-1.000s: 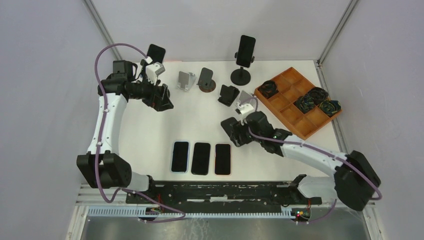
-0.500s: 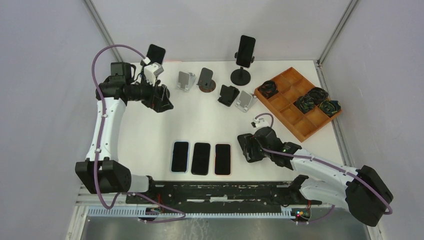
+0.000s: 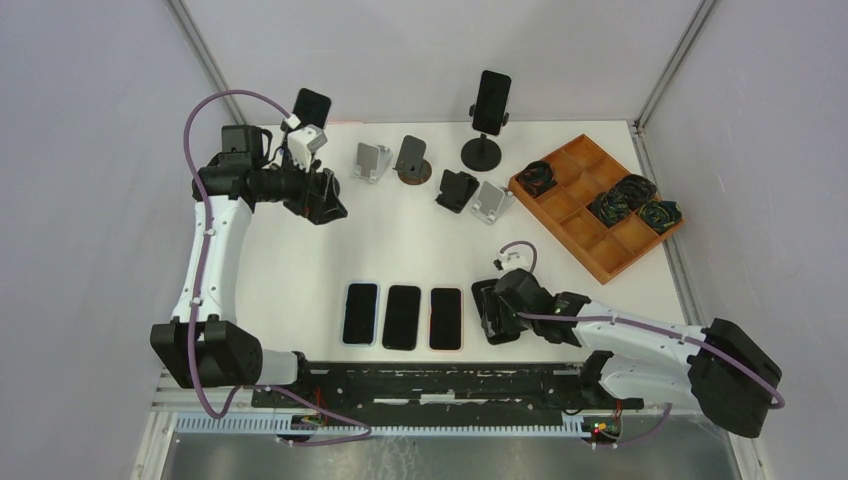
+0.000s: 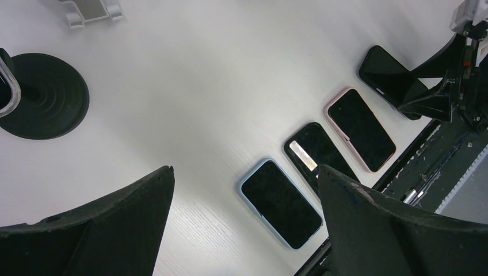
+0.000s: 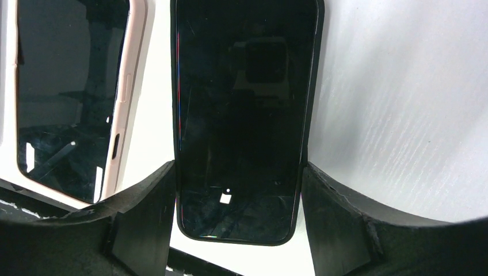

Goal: Remove the phone from the phone stand

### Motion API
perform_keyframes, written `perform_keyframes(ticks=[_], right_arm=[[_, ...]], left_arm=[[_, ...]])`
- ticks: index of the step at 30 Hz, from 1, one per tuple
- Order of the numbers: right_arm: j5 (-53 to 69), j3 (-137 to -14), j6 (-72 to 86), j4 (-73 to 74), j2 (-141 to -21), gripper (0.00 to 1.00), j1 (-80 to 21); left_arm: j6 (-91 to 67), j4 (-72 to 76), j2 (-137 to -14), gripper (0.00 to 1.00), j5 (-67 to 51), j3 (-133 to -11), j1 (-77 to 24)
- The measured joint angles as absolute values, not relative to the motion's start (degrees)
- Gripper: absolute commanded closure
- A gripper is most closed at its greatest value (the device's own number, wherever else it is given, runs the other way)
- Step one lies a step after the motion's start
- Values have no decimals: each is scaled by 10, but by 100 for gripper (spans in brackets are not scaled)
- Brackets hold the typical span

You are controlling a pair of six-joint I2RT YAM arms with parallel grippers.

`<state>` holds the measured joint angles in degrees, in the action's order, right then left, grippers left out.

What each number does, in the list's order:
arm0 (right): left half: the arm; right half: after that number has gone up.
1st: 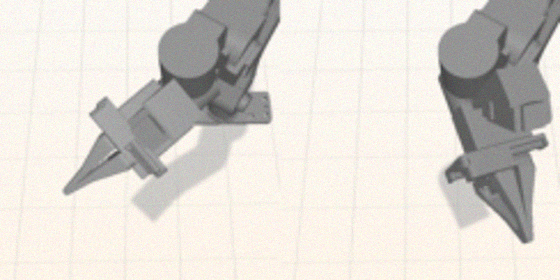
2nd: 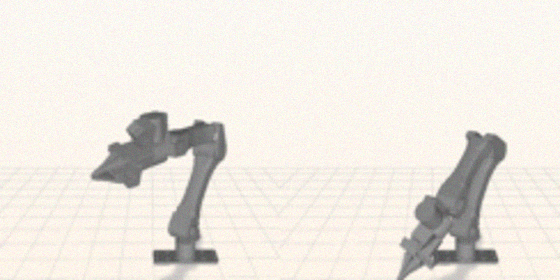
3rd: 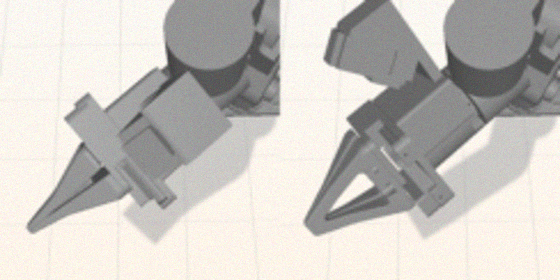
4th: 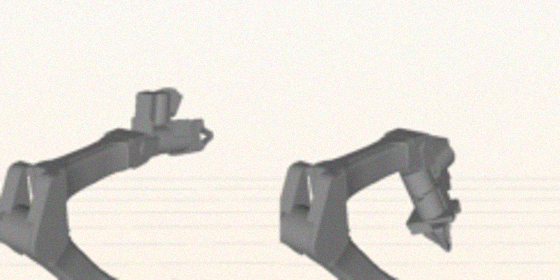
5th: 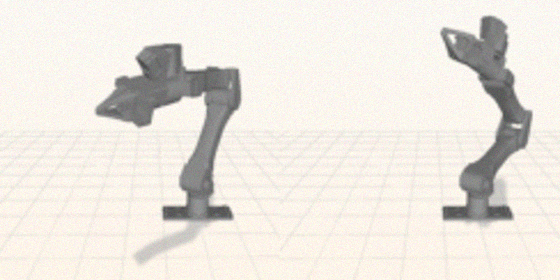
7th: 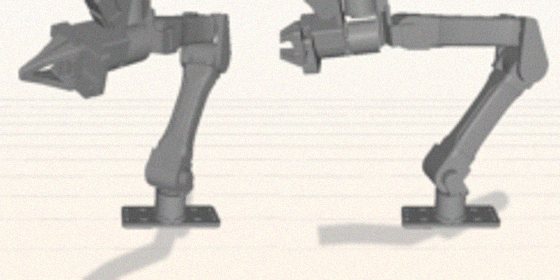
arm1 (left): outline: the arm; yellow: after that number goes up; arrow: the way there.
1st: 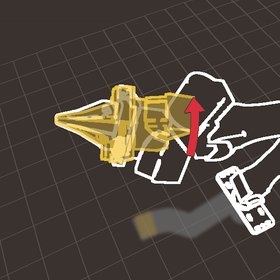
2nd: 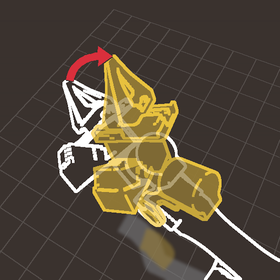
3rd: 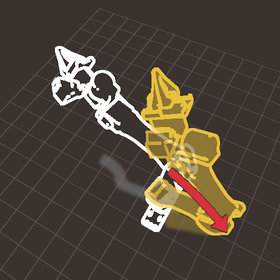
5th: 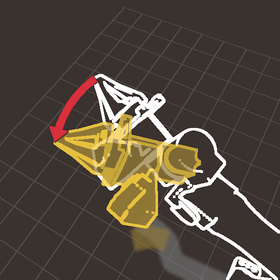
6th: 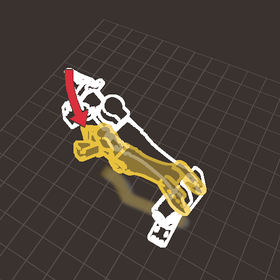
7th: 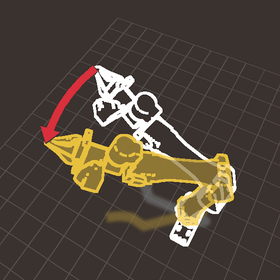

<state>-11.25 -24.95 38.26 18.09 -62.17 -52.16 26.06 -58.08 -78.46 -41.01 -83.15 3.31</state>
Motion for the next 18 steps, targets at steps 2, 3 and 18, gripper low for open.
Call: perform_keyframes(ticks=[2,3,18], right_arm=[[-111,-257,376,187,-629,31,-525],[-107,-267,370,198,-637,26,-525],[-33,-475,201,256,-723,7,-416]], left_arm=[[260,-581,-785,0,-410,-832,33],[260,-581,-785,0,-410,-832,33],[260,-581,-783,0,-410,-832,33]])
